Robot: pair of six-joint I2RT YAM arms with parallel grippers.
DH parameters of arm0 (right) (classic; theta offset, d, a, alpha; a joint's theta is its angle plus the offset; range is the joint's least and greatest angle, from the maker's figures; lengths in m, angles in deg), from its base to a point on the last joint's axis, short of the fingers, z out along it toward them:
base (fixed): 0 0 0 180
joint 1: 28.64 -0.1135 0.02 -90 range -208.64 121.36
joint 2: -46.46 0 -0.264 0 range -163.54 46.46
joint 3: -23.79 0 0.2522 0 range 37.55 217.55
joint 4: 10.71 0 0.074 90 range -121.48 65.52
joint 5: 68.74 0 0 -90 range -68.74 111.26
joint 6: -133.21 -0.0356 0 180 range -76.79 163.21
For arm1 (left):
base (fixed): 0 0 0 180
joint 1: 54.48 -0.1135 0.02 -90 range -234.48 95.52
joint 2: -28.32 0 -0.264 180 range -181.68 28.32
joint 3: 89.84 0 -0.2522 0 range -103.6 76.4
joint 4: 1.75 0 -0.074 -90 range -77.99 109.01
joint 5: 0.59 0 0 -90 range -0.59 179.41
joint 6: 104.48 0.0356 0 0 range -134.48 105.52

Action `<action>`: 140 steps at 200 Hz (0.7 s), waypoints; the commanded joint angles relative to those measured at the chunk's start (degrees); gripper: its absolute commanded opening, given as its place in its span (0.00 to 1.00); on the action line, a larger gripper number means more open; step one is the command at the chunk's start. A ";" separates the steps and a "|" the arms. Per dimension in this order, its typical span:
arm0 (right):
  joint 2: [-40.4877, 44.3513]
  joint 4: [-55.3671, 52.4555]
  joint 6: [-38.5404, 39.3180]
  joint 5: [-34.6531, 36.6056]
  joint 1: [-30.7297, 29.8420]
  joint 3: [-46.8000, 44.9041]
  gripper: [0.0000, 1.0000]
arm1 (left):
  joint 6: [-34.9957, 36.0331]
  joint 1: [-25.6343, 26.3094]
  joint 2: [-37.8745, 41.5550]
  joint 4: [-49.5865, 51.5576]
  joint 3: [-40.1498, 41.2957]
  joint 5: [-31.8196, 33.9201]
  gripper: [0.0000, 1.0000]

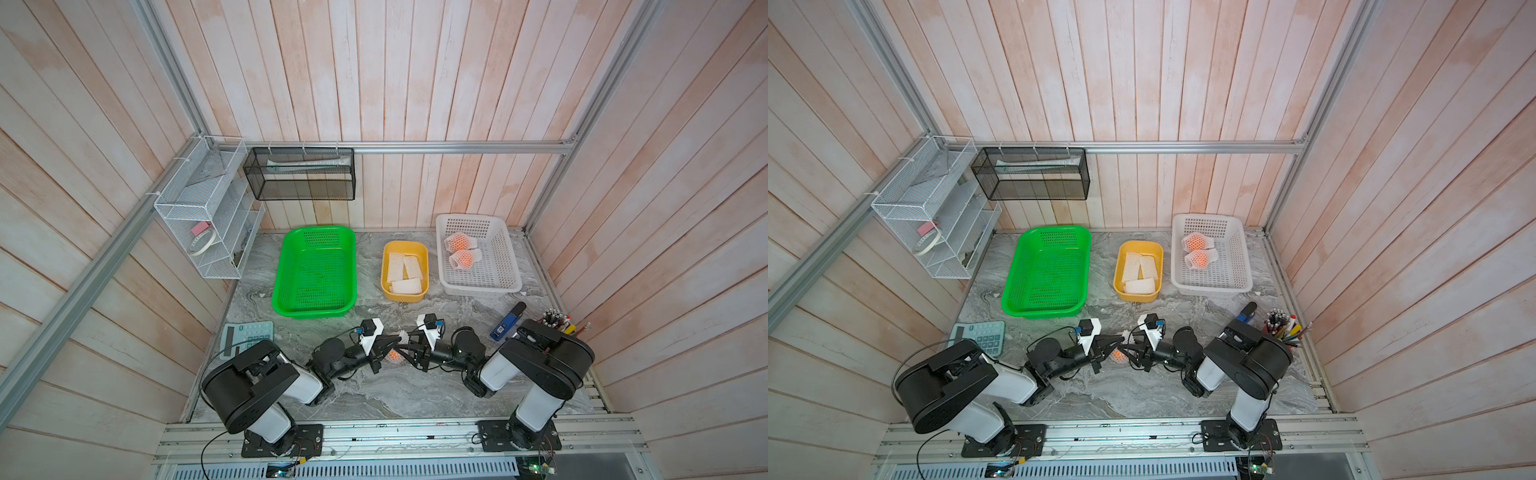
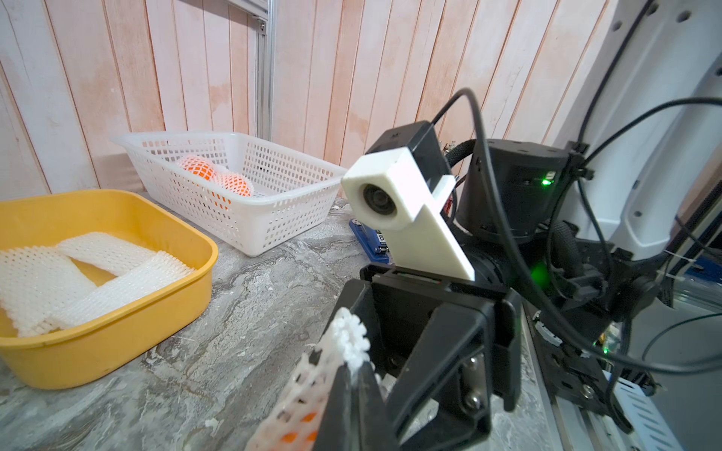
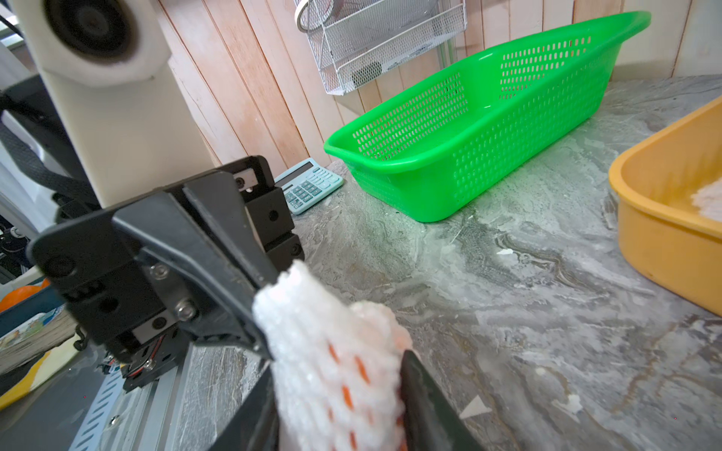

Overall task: Remove foam nets from oranges
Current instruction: Remove the foam net from the orange.

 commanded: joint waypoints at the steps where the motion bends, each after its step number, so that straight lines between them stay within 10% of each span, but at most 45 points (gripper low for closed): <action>1: 1.05 -2.56 0.71 1.59 0.42 1.10 0.41 | -2.16 0.18 2.35 -0.18 -0.37 -5.02 0.00; 29: 1.82 -2.75 0.93 2.16 0.42 1.09 0.38 | -3.86 0.17 1.63 -3.27 1.06 -5.57 0.13; 74: 3.17 -4.35 1.22 2.66 0.50 1.51 0.36 | -8.24 -1.24 1.04 -15.53 6.90 -2.23 0.69; 140: 1.19 1.46 1.85 1.75 0.78 -0.08 0.25 | -1.96 -1.66 11.27 8.26 5.50 -7.52 0.77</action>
